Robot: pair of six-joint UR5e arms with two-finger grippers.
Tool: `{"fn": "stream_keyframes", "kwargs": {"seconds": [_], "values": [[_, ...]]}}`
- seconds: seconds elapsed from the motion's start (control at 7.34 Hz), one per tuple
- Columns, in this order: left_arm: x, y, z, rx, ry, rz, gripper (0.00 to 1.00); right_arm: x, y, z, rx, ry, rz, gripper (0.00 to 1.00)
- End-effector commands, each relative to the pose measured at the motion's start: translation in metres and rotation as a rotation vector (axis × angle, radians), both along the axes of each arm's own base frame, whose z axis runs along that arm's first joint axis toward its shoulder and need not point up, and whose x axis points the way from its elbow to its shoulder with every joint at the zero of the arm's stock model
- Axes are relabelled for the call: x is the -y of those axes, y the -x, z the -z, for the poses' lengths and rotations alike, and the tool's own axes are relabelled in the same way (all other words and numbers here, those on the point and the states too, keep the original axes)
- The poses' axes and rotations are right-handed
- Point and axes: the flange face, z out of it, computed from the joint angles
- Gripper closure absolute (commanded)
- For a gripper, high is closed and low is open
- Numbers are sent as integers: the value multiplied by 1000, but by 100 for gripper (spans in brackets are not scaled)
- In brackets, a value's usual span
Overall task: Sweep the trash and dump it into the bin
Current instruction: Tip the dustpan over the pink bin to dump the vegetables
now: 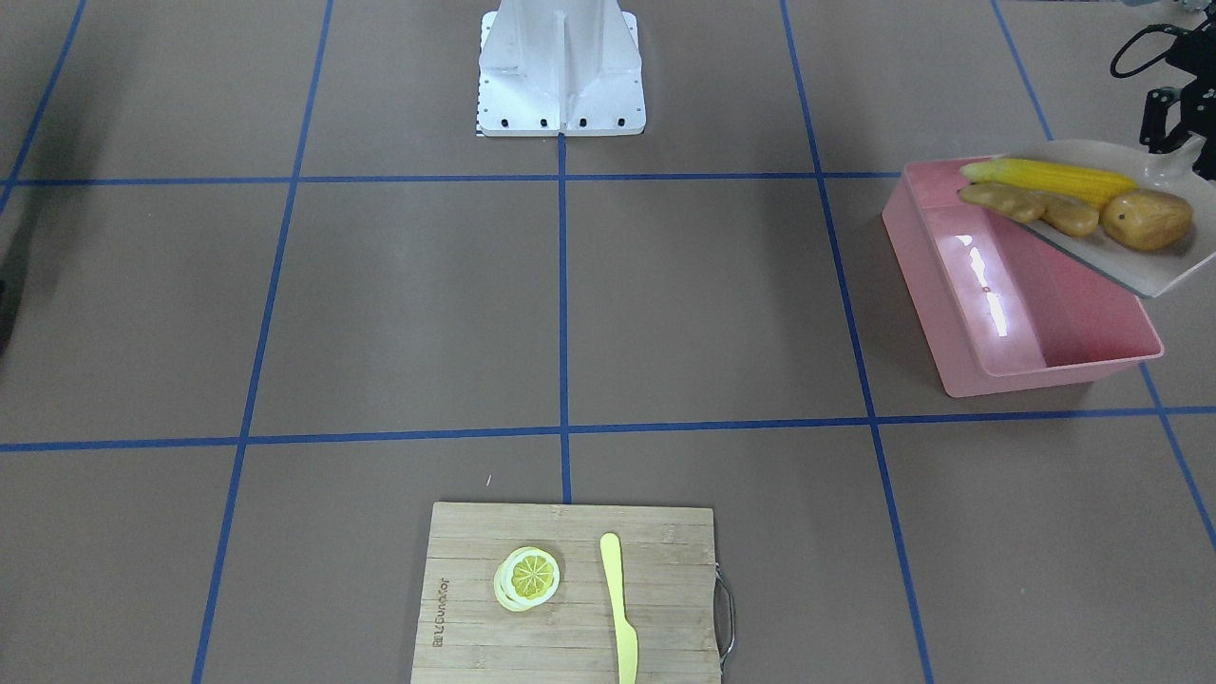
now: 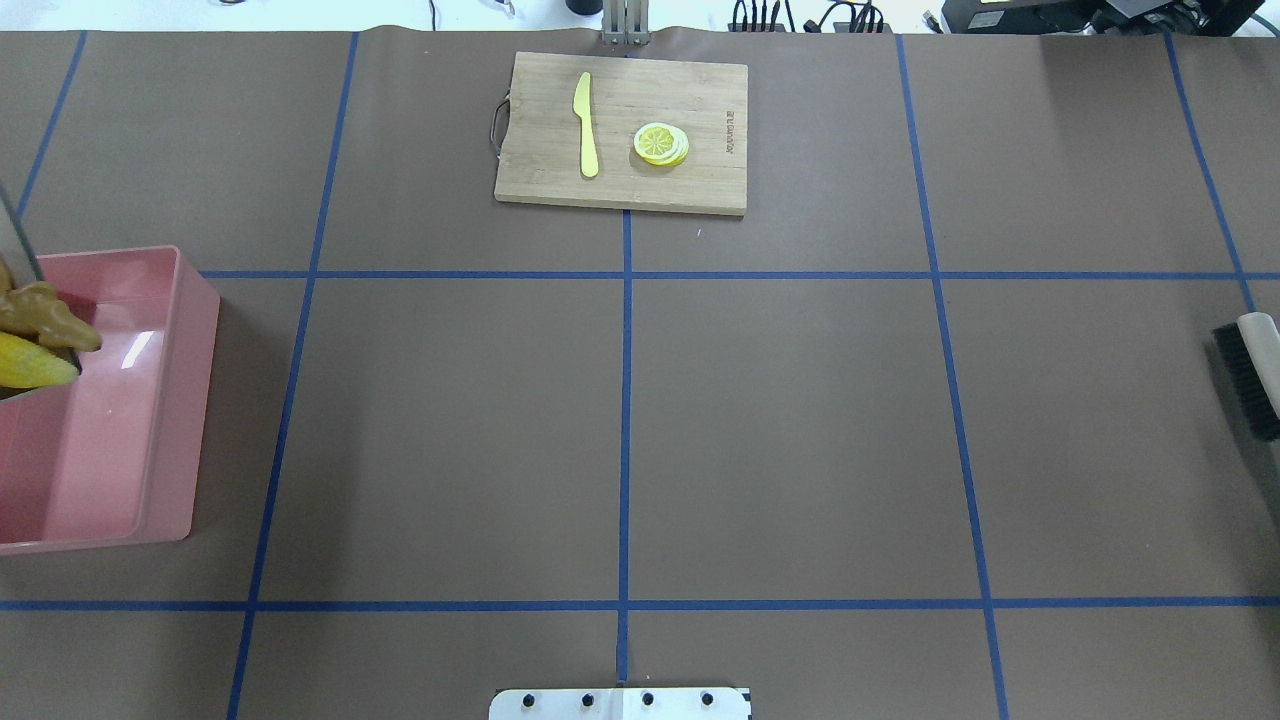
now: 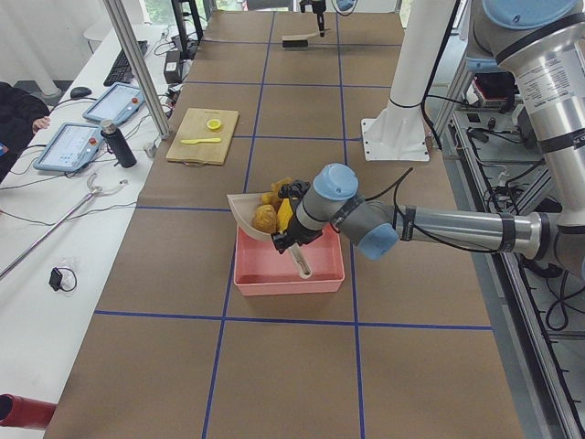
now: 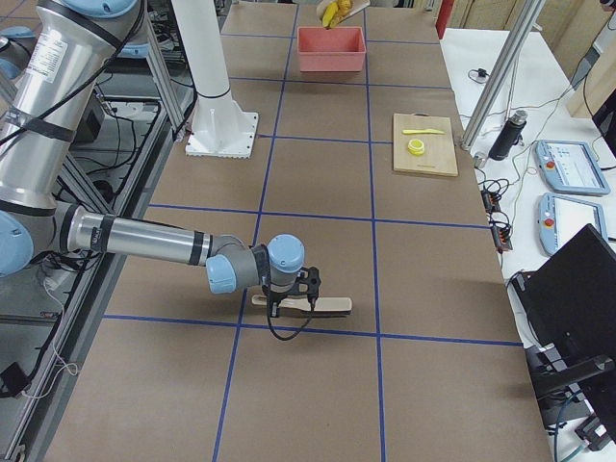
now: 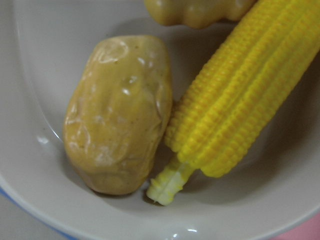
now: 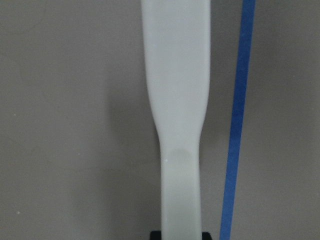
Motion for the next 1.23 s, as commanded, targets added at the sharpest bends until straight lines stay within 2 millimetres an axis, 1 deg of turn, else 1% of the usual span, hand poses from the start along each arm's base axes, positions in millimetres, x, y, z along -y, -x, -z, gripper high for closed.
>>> {"fn": "stream_keyframes", "kwargs": {"seconds": [0.0, 0.14, 0.27, 0.41, 0.54, 0.68, 0.82, 0.95, 1.09], "values": [[-11, 33, -61, 90, -13, -42, 100, 2, 2, 2, 17, -1, 6, 100], [-10, 38, -60, 124, -66, -71, 100, 2, 2, -2, 16, 3, 10, 100], [-5, 40, -50, 199, -181, -137, 100, 4, 3, -4, 19, 2, 13, 100], [4, 45, -43, 309, -306, -209, 100, 4, 3, -6, 17, 9, 12, 100], [8, 49, -31, 395, -379, -232, 100, 6, 5, -4, 23, 7, 10, 100], [12, 56, -18, 496, -472, -236, 100, 5, 4, -7, 22, 17, 8, 71], [16, 60, -12, 592, -553, -239, 100, 4, 4, -8, 22, 22, 8, 48], [20, 60, -2, 632, -592, -248, 100, 5, 5, -5, 31, 21, 7, 22], [28, 59, 7, 636, -615, -239, 100, 8, 6, -5, 32, 17, 8, 0]]}}
